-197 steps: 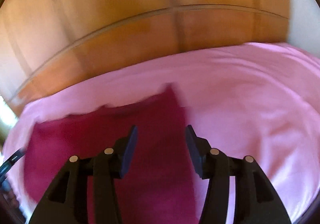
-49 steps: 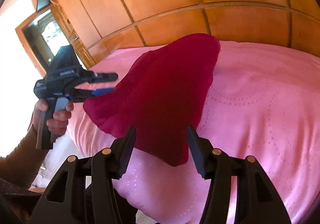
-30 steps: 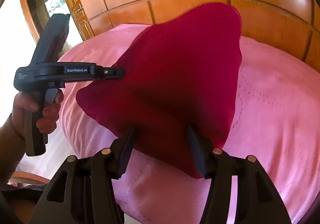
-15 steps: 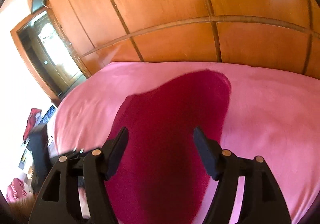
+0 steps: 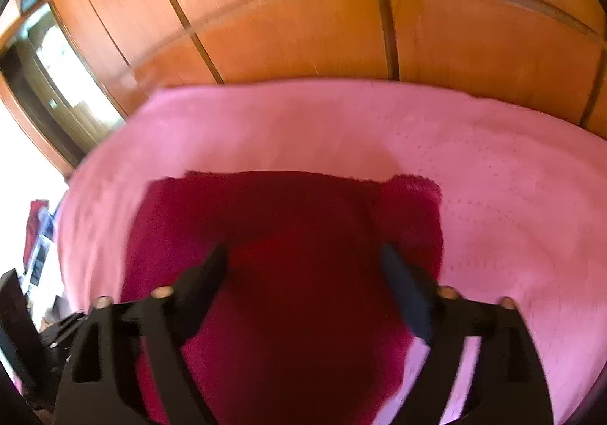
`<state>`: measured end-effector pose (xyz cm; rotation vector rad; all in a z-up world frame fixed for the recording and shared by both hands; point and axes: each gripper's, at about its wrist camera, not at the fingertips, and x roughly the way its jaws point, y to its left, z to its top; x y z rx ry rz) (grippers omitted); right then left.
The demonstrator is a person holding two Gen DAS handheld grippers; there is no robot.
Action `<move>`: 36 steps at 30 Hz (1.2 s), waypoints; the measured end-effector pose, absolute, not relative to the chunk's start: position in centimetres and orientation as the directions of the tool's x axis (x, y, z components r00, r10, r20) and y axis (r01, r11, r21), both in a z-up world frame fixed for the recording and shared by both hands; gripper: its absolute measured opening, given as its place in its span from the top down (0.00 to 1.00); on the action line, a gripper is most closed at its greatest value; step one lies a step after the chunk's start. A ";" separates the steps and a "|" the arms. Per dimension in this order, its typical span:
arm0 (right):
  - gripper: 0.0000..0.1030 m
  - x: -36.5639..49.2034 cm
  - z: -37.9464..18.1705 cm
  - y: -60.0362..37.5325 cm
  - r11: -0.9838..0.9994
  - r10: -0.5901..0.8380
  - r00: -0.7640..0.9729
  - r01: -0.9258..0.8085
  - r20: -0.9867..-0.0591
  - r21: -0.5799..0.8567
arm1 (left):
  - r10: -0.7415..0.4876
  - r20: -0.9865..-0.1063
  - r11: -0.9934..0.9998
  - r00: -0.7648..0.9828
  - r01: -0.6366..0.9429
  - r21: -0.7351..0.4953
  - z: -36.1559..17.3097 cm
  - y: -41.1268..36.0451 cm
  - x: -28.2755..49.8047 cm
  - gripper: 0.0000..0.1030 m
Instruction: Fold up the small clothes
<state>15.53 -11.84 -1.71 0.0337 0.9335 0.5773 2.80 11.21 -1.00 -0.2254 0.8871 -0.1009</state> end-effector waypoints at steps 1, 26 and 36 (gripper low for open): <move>0.11 14.5 -1.4 -12.7 0.846 0.497 0.471 -0.451 -0.729 0.285 | -0.179 -0.756 0.972 0.630 -0.006 -0.236 -1.0 11.2 2.8 0.51; 0.13 11.5 -4.9 -16.8 0.692 0.713 0.282 -0.429 -0.642 0.580 | -0.232 -0.734 0.956 0.639 0.012 -0.292 -1.6 12.3 2.5 0.44; 0.54 10.4 -3.2 -15.8 0.693 0.705 0.290 -0.475 -0.648 0.542 | -0.505 -0.611 0.807 0.610 0.082 -0.585 -3.6 14.9 2.6 0.70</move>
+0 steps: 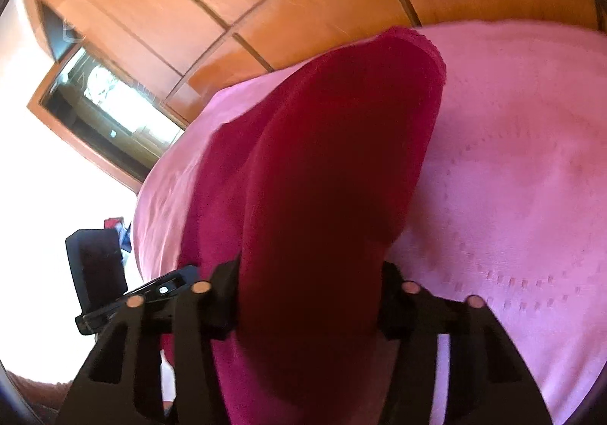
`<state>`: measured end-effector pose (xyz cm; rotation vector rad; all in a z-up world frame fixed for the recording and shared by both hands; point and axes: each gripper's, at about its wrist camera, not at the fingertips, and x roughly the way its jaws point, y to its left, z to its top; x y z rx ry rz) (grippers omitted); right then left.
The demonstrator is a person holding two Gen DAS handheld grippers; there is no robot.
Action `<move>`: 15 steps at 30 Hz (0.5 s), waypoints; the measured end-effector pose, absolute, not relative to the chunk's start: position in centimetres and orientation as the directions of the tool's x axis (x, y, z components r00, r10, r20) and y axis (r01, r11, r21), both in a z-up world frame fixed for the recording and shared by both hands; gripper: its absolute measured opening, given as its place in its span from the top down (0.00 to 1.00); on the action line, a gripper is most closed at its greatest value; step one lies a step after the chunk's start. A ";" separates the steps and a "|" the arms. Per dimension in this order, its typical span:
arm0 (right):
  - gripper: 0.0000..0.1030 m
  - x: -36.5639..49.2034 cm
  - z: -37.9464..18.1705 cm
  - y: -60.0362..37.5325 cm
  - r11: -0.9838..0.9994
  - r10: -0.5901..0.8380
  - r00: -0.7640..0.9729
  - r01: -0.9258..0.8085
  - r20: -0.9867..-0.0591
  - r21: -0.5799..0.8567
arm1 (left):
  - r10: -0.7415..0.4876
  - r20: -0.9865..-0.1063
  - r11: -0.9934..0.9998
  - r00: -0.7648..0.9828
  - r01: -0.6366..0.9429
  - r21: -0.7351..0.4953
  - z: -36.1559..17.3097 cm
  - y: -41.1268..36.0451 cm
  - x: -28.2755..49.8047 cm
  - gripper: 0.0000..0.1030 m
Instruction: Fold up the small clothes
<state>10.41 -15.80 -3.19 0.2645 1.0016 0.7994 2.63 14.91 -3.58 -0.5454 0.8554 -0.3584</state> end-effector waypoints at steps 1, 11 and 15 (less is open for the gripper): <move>0.55 9.9 -2.5 -15.5 0.696 0.702 0.303 -0.488 -0.645 0.527 | -0.527 -0.594 0.787 0.608 0.086 -0.611 -3.6 15.1 2.5 0.72; 0.57 4.6 3.7 -22.7 0.737 0.675 0.493 -0.483 -0.548 0.473 | -0.669 -0.534 0.724 0.517 0.289 -0.627 -0.4 5.3 5.4 0.73; 0.57 3.5 5.0 -29.9 0.799 0.596 0.609 -0.380 -0.524 0.466 | -0.727 -0.532 0.686 0.434 0.410 -0.601 1.2 -3.3 9.0 0.75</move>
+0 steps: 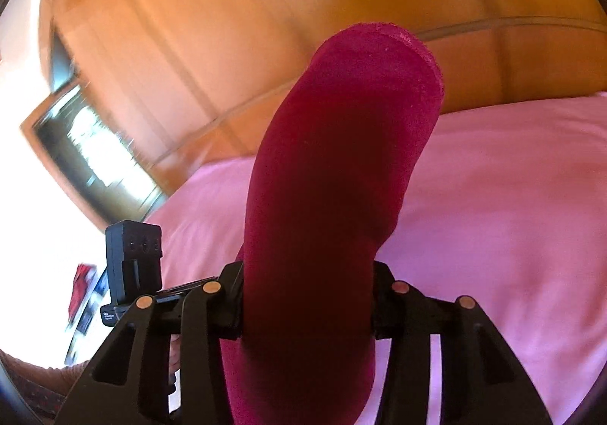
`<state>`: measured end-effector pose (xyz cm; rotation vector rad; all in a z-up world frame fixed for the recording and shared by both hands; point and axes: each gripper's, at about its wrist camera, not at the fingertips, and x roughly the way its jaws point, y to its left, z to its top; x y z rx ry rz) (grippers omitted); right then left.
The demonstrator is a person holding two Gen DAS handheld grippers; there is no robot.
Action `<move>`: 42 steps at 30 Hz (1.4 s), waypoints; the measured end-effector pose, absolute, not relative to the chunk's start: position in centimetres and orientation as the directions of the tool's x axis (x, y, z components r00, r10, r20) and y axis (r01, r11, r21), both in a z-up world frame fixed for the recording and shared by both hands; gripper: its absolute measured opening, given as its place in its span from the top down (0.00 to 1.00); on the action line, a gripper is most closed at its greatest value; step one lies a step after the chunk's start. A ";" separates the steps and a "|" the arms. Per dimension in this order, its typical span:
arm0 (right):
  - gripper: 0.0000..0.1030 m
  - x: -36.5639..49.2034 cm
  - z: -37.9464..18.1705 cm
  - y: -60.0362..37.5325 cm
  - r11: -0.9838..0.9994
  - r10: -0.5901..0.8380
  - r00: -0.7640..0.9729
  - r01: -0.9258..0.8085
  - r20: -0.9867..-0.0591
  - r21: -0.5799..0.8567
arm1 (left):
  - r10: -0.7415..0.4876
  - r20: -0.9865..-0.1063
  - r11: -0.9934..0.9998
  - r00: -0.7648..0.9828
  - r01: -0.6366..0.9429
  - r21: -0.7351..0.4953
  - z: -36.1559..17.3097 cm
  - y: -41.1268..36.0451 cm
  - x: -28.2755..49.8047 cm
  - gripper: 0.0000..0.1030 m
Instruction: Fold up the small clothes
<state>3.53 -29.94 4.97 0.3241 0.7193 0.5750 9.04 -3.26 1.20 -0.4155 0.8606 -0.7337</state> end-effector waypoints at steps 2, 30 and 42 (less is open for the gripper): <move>0.57 3.4 5.1 -34.1 0.827 0.541 0.663 -0.310 -0.517 0.469 | -0.740 -0.543 0.672 0.396 0.463 -0.578 2.0 -7.6 10.8 0.75; 0.33 5.9 -2.6 -41.3 0.974 0.012 0.672 0.161 -0.740 0.162 | -0.471 -0.742 0.843 0.477 0.491 -0.219 -1.5 -22.5 14.1 0.63; 0.17 3.1 -0.2 -38.9 0.956 -0.091 0.697 0.261 -0.712 0.134 | -0.412 -0.694 0.894 0.591 0.410 -0.182 1.4 -18.8 10.0 0.34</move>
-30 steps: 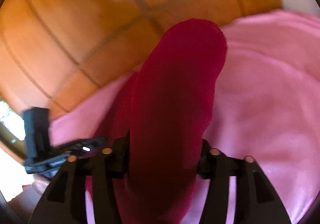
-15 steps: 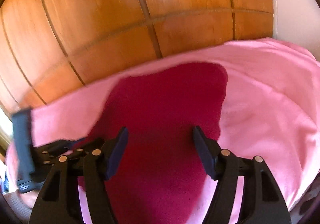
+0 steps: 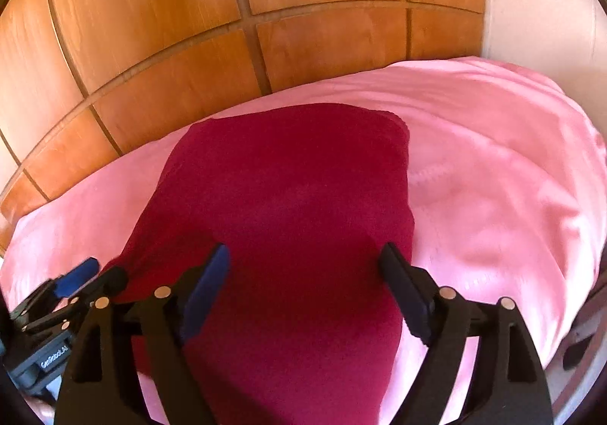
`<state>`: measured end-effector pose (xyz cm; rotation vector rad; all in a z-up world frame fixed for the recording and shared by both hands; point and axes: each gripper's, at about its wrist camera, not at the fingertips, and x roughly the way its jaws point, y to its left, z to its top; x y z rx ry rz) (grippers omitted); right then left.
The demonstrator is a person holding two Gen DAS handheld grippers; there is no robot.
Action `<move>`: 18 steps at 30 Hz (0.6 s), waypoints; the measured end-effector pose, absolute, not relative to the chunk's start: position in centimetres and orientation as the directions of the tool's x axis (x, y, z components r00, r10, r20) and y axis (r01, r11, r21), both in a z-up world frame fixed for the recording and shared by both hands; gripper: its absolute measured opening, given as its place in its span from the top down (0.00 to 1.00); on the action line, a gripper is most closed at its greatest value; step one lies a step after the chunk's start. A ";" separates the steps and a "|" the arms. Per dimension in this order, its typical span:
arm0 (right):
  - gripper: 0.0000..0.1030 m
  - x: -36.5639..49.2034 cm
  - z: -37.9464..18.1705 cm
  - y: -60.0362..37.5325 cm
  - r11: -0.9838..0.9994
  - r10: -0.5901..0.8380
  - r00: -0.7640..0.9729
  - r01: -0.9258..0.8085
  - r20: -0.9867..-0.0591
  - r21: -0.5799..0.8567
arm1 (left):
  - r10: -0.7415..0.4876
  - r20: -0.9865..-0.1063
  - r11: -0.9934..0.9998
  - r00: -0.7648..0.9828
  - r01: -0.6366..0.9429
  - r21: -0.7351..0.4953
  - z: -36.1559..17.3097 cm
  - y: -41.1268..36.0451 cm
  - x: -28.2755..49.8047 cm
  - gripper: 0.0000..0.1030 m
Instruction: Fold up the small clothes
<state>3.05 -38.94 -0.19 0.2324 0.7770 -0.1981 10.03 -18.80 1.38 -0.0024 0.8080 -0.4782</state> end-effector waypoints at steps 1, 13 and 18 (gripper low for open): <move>0.15 2.9 -0.2 -38.3 0.955 -0.107 0.696 0.270 -0.710 0.120 | -0.400 -0.686 0.898 0.607 0.411 -0.159 1.6 -18.6 9.4 0.34; 0.03 -3.0 -0.4 -34.1 0.929 -0.280 0.715 0.370 -0.640 0.008 | -0.335 -0.640 0.932 0.692 0.343 -0.116 3.2 -15.2 5.0 0.26; 0.02 -4.4 -0.7 -33.6 0.916 -0.295 0.706 0.402 -0.644 0.021 | -0.296 -0.619 0.947 0.728 0.310 -0.088 3.8 -14.0 3.7 0.19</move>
